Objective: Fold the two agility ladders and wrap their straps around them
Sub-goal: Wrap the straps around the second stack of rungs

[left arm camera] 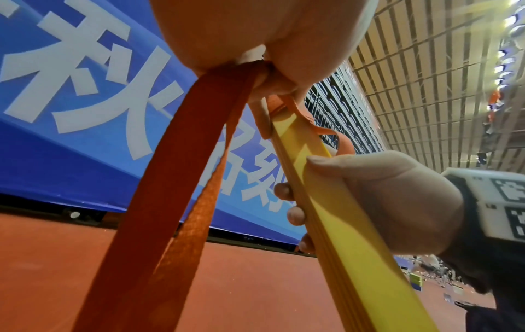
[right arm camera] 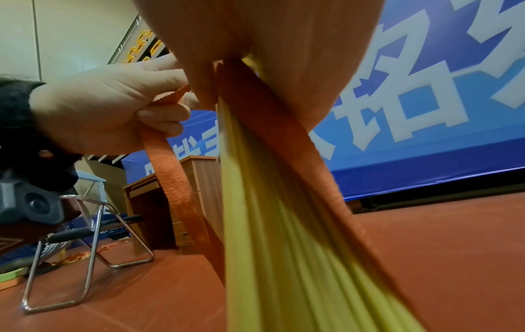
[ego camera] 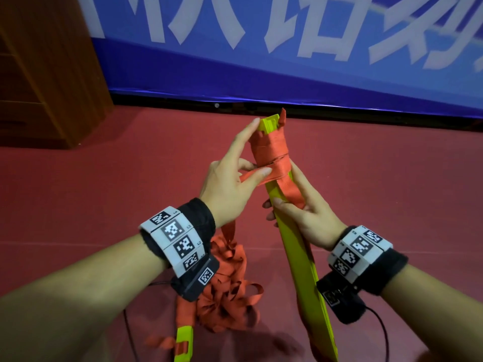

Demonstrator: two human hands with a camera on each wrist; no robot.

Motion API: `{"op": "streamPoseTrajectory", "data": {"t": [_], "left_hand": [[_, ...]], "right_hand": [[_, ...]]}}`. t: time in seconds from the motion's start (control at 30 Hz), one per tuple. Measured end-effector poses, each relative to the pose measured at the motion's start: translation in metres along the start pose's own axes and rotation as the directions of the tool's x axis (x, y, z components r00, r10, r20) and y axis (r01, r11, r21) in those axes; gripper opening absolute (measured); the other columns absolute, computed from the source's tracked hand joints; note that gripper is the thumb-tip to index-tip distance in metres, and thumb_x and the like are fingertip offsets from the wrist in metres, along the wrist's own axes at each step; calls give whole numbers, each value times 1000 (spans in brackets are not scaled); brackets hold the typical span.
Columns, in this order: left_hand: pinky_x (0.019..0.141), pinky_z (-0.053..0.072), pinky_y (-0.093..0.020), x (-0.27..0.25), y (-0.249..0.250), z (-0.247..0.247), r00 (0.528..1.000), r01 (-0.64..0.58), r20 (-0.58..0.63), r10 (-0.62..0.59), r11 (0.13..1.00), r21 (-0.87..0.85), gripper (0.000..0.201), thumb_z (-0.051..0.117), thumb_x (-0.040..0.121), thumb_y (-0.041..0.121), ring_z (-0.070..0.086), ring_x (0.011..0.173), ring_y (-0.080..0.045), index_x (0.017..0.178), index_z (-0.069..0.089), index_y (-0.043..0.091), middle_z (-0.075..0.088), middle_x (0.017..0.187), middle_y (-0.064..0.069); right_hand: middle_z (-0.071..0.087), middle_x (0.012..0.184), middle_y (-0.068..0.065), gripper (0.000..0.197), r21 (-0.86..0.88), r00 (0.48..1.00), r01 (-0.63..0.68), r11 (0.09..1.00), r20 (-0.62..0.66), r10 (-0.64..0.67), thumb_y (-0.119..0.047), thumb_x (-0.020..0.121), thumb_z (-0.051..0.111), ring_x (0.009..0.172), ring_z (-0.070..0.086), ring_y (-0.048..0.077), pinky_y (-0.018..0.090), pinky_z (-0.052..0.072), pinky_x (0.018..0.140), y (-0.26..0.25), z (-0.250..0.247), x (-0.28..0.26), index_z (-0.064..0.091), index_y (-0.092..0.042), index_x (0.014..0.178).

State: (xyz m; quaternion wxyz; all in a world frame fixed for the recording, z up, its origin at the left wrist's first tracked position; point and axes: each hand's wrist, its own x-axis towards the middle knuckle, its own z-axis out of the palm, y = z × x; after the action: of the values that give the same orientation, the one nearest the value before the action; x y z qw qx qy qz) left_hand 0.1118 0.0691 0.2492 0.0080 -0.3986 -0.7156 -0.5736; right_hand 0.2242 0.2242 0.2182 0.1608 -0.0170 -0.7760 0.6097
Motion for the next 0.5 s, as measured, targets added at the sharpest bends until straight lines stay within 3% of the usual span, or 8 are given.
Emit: {"op": "streamPoseTrajectory", "data": {"t": [0.1, 0.2, 0.27, 0.3, 0.4, 0.43, 0.5], "left_hand": [[88, 57, -24, 0, -2, 1, 998, 8, 64, -3, 997, -79, 81, 66, 98, 24, 75, 85, -7, 156, 17, 53, 78, 86, 5], [70, 53, -27, -2, -2, 2, 993, 0, 115, 9, 997, -79, 83, 58, 103, 22, 67, 60, -17, 156, 4, 55, 75, 76, -6], [70, 56, -37, -2, -1, 2, 990, 14, 143, 4, 992, -125, 82, 55, 104, 20, 65, 61, -31, 155, 2, 58, 74, 79, -13], [74, 57, -40, -1, -2, 2, 988, 19, 152, 5, 987, -158, 82, 55, 104, 19, 68, 66, -32, 155, 3, 58, 75, 82, -13], [81, 60, -43, -3, -2, 2, 993, 21, 115, 1, 983, -184, 83, 58, 102, 18, 72, 72, -26, 154, 8, 60, 75, 86, -14], [80, 61, -46, -4, 0, 3, 996, 25, 88, -12, 989, -147, 83, 59, 101, 20, 73, 72, -28, 152, 9, 62, 75, 84, -13], [69, 58, -40, -6, 5, 6, 999, 37, 23, -36, 999, -24, 84, 61, 100, 25, 69, 63, -24, 152, 7, 63, 72, 77, -6]], "right_hand": [[70, 103, 18, 73, 50, 999, -43, 998, 17, 42, -17, 90, 61, 84, 73, 27, 43, 60, 74, -4, 2, 0, 30, -54, 145], [71, 103, 23, 74, 71, 996, -91, 993, 30, 89, -18, 90, 62, 84, 73, 37, 59, 57, 81, -5, 5, 1, 30, -54, 147], [71, 104, 22, 77, 60, 993, -111, 992, 39, 108, -18, 91, 62, 86, 73, 40, 61, 57, 82, -5, 6, 1, 27, -52, 151], [71, 103, 21, 78, 55, 992, -118, 992, 48, 115, -18, 91, 62, 86, 73, 41, 61, 57, 82, -6, 6, 1, 25, -51, 152], [72, 104, 19, 80, 21, 990, -121, 992, 77, 119, -18, 94, 62, 87, 73, 43, 59, 60, 81, -8, 6, 1, 19, -46, 156], [72, 108, 17, 82, 3, 991, -111, 994, 78, 111, -18, 96, 65, 88, 72, 42, 60, 59, 81, -8, 7, 2, 18, -44, 157], [69, 124, 9, 90, -40, 995, -85, 996, 57, 87, -18, 92, 75, 93, 71, 41, 61, 59, 80, -6, 10, 3, 18, -39, 159]]}}
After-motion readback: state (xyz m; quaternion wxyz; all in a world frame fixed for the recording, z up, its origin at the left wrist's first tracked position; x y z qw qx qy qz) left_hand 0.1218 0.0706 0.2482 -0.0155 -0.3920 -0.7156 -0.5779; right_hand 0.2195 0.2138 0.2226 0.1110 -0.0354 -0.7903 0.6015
